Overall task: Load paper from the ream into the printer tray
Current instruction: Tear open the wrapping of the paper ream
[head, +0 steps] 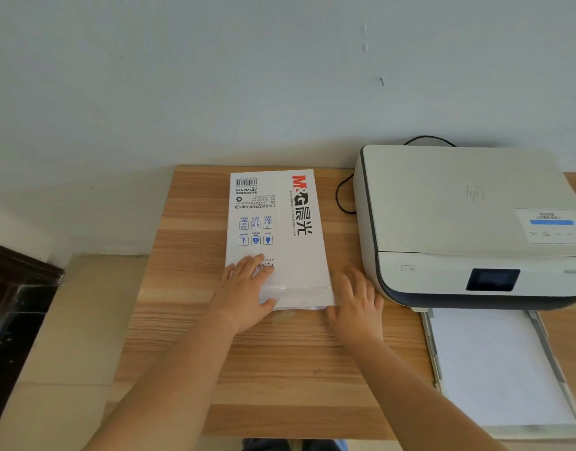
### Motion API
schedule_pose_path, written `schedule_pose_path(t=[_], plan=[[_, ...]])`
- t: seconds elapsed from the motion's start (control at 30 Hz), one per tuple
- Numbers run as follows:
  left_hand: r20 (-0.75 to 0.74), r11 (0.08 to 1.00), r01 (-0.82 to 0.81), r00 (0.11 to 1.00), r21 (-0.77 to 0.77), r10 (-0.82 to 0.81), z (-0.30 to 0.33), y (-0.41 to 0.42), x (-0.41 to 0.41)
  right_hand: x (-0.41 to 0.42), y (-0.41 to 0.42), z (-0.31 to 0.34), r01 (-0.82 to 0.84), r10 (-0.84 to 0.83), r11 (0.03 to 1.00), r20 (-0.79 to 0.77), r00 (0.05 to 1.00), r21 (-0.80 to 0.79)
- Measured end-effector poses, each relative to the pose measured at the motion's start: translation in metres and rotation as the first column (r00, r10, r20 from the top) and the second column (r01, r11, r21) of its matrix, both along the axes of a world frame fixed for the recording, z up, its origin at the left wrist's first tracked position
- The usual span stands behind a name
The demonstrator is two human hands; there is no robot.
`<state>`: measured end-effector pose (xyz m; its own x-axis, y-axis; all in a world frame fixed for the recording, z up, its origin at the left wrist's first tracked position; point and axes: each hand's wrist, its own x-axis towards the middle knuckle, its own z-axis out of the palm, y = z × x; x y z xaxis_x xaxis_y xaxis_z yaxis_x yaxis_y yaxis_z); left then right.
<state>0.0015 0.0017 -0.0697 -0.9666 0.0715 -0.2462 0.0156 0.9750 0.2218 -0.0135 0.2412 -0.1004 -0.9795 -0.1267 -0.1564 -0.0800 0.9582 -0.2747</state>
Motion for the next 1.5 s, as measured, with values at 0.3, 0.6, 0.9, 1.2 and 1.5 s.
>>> schedule_pose_path(t=[0.3, 0.6, 0.9, 1.2, 1.5], plan=[[0.012, 0.996, 0.056, 0.998, -0.074, -0.055, -0.011, 0.007, 0.001, 0.001, 0.002, 0.001, -0.002, 0.002, 0.999, -0.006, 1.0, -0.046], [-0.214, 0.986, 0.168, 0.963, -0.001, -0.164, -0.012, 0.007, -0.001, 0.001, 0.003, 0.0, -0.016, 0.016, 0.999, -0.007, 1.0, -0.032], [-0.292, 0.986, 0.145, 0.949, 0.08, -0.116, 0.009, 0.01, -0.017, -0.006, -0.009, 0.005, -0.043, 0.042, 0.999, -0.02, 0.999, -0.031], [-0.323, 0.995, 0.074, 0.945, 0.067, -0.049, 0.019, 0.007, -0.03, -0.022, -0.03, 0.019, -0.092, 0.078, 0.988, -0.117, 0.99, -0.123], [-0.52, 0.985, 0.158, 0.848, 0.064, -0.102, 0.03, 0.011, -0.009, -0.036, -0.047, 0.033, -0.132, 0.104, 0.98, -0.179, 0.978, -0.148]])
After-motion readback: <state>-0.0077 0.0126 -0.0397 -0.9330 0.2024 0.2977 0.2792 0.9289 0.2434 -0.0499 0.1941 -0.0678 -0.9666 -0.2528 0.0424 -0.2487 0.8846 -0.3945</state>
